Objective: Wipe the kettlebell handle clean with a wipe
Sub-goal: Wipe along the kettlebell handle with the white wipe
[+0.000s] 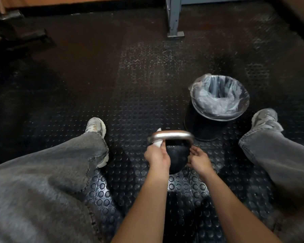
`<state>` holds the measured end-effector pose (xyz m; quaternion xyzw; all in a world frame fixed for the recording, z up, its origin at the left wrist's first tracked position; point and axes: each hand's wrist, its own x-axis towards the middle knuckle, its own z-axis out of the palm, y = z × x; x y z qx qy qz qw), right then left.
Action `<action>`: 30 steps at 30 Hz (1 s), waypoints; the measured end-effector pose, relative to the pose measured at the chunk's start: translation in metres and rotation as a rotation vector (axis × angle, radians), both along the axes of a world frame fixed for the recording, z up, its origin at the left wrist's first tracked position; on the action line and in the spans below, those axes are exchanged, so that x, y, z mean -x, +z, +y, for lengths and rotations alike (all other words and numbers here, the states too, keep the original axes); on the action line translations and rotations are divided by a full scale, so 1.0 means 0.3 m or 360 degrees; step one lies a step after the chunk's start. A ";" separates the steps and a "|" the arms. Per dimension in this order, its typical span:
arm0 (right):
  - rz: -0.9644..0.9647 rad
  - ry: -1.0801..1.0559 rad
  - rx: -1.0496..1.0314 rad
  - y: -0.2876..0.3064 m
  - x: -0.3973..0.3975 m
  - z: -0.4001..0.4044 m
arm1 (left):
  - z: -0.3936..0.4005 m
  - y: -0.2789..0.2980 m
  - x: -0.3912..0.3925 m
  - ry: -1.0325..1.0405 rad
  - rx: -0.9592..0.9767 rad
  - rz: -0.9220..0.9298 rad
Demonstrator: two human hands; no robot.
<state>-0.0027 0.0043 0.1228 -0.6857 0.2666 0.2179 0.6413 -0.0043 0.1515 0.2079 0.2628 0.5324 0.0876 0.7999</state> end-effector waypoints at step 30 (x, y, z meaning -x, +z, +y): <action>-0.0031 0.0014 0.0053 0.006 0.012 -0.006 | -0.126 0.000 0.098 -0.0607 -0.0804 -0.0042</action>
